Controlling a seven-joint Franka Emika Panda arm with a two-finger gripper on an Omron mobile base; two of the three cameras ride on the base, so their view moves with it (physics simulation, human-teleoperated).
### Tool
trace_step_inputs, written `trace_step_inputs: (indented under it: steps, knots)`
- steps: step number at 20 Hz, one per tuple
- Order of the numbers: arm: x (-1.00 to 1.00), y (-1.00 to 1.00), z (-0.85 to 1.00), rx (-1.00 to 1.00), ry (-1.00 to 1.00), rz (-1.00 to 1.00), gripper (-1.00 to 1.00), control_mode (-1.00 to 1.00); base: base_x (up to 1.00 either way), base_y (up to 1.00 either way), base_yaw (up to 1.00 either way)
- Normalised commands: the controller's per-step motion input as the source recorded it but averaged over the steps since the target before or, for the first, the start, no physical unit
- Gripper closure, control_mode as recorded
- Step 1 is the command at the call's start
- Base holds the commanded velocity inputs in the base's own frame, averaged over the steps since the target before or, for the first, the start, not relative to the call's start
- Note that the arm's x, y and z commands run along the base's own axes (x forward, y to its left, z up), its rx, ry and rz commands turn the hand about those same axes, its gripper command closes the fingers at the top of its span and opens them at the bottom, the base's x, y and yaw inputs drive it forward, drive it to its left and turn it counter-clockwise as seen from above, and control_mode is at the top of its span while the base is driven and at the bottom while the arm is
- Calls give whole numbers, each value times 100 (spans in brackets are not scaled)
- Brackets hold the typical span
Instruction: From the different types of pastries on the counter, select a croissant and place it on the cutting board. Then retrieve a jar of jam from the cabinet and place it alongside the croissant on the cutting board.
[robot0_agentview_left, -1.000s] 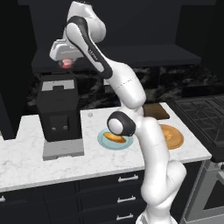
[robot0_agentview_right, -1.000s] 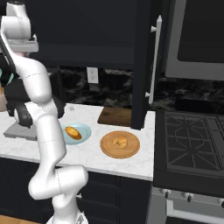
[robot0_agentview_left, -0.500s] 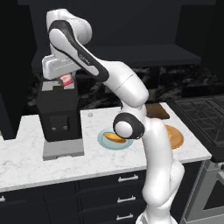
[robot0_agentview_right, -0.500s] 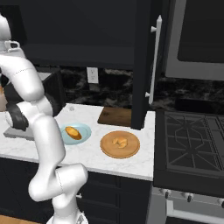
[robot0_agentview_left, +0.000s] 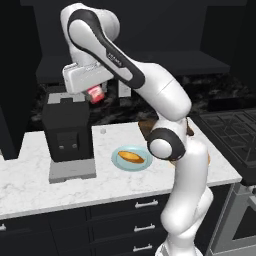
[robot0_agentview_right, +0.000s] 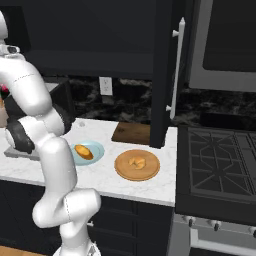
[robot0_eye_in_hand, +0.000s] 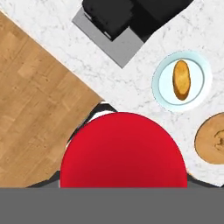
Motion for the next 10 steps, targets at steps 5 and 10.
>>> trace_step_inputs:
  steps: [5,10]
  knots:
    - [-79,-100,-28,25,0,0,100,-100,0,0,0]
    - [-73,-100,-37,33,-1,0,100,-100,0,0,0]
